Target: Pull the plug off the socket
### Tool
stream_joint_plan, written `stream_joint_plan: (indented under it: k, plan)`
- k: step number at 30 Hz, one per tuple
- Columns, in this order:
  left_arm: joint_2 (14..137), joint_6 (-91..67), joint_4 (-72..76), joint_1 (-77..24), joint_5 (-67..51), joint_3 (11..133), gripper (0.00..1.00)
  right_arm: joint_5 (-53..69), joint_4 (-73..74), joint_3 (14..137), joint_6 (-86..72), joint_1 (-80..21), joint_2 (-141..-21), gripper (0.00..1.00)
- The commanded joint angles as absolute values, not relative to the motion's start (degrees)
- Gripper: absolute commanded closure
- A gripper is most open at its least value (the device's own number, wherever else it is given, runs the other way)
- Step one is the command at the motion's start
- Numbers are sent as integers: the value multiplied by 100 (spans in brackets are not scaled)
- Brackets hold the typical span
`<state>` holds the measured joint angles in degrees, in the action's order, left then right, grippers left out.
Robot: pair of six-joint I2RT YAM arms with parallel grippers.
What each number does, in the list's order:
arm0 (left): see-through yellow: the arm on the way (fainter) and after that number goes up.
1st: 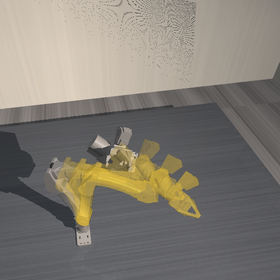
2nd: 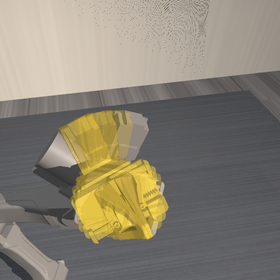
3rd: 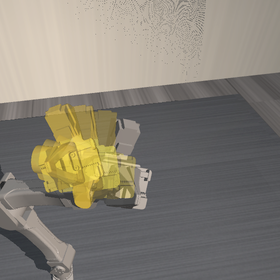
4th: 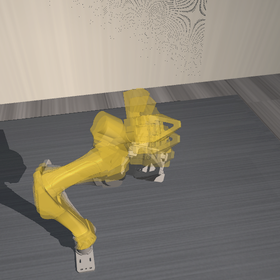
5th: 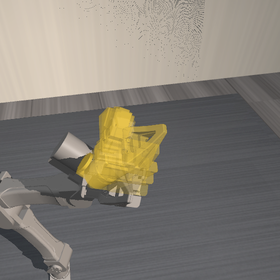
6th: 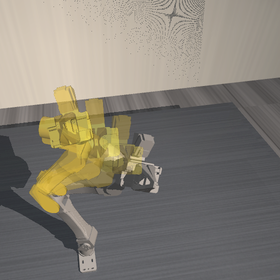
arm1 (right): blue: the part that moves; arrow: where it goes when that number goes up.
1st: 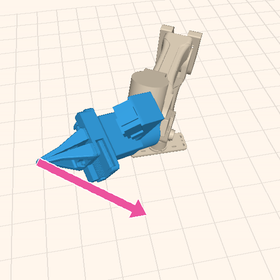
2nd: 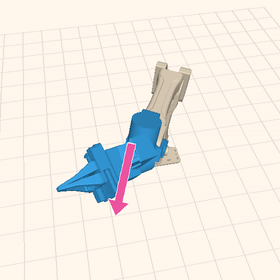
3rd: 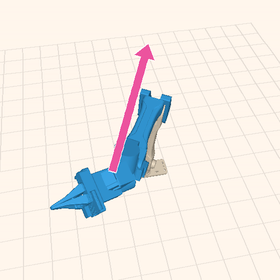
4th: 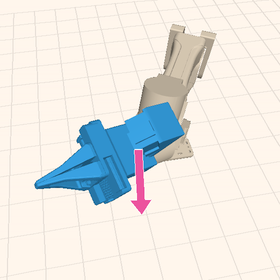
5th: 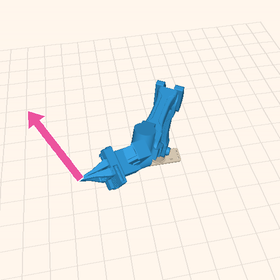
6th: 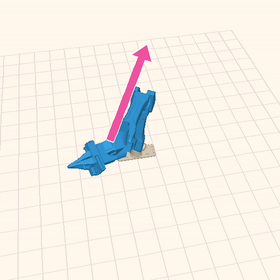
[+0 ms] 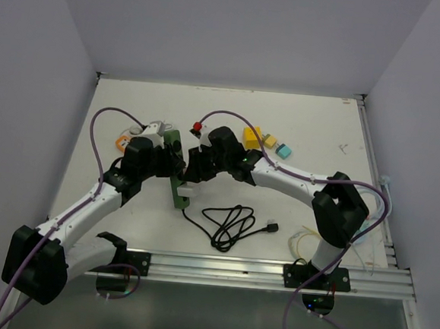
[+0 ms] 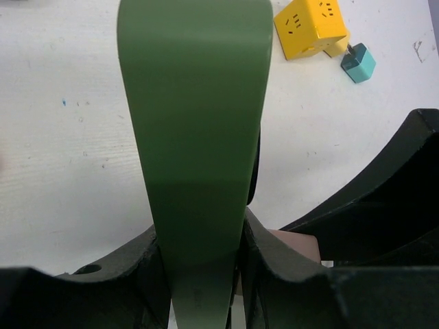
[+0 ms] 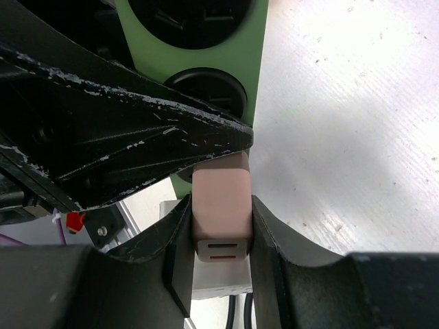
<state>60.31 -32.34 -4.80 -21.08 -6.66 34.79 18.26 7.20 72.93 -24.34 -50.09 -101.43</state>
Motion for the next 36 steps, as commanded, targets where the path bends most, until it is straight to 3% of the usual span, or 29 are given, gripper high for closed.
stream_joint_plan:
  k: [1, 2, 11, 23, 29, 36]
  plan:
    - [5889, -3085, -141, -2109, -247, 3463, 95, 2145, 466, 7506, -2364, -5036, -9651, 100]
    - [5871, -3050, -175, -2109, -133, 3454, 100, 2153, 475, 7471, -2364, -5036, -9650, 100]
    - [5678, -2637, -764, -2109, 780, 3612, 100, 2031, 632, 6987, -2312, -4799, -9343, 100]
    - [6170, -2777, -1062, -2258, 1159, 4042, 100, 1530, 1537, 8331, -2215, -5168, -9641, 100]
    - [6293, -2856, -1230, -2382, 1467, 4359, 100, 1231, 1758, 8324, -2206, -5247, -9695, 100]
    - [6170, -2760, -1187, -2224, 1441, 4193, 100, 2214, 1169, 7419, -2479, -4151, -9115, 100]
